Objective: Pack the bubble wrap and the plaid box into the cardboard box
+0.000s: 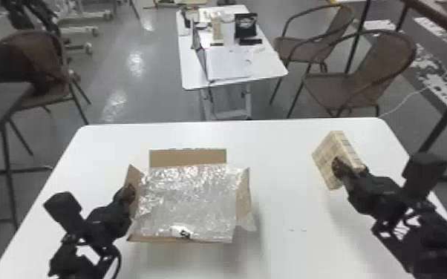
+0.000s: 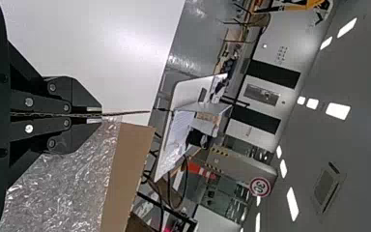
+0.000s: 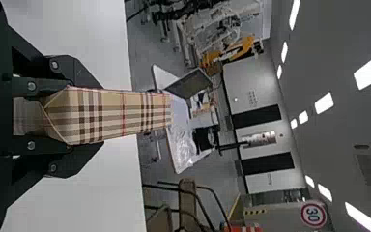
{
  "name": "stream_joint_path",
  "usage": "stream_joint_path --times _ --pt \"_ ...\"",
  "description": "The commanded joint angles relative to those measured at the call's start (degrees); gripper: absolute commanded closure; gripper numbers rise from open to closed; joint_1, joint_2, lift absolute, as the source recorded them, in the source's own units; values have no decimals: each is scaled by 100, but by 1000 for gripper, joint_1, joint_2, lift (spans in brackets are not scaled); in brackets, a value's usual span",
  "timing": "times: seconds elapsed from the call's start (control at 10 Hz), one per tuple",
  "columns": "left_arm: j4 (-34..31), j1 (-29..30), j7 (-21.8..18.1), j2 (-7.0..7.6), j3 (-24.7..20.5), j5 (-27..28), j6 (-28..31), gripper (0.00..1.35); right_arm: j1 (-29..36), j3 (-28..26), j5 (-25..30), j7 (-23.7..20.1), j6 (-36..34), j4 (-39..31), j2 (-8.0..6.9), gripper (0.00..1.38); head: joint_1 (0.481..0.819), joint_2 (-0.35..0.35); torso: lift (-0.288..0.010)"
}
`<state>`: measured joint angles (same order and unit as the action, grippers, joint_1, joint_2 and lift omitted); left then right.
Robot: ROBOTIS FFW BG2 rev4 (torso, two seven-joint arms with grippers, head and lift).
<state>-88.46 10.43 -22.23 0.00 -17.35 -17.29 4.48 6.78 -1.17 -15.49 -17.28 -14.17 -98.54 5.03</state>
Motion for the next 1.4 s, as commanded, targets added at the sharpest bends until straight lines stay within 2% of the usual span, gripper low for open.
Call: stream_joint_path --times 0.0,0.1,0.2,0.3,0.5,0.7,0.8,0.9,1.3 --pt "4 -6 0 -15 3 16 9 1194 -352 468 -297 -65 -499 -236 218 1053 695 123 -18" --pt "4 -23 0 -15 12 33 26 1194 -616 723 -517 -311 -816 -219 270 1053 695 158 -18" --pt "4 -41 0 -15 12 59 26 1194 -880 899 -482 -707 -1185 -219 270 1053 695 196 -18" --pt "4 -41 0 -15 12 68 26 1194 -1117 1189 -587 -795 -1325 -245 411 1053 695 230 -18" --pt "4 -59 0 -15 21 95 44 1194 -1513 1602 -816 -1155 -1571 45 517 1053 695 281 -18" --pt "13 -76 0 -15 38 130 53 1194 -1970 1919 -930 -1788 -1976 792 508 1053 695 323 -18" --pt "13 -94 0 -15 47 130 61 1194 -2181 2050 -921 -2130 -2090 1205 455 1053 695 333 -18" --pt "22 -103 0 -15 47 147 61 1194 -2312 2182 -859 -2280 -2108 1486 429 1053 695 348 -18" --pt "74 -164 0 -15 100 165 70 1194 -2998 2674 -525 -3554 -1721 2831 218 1047 695 350 -18"
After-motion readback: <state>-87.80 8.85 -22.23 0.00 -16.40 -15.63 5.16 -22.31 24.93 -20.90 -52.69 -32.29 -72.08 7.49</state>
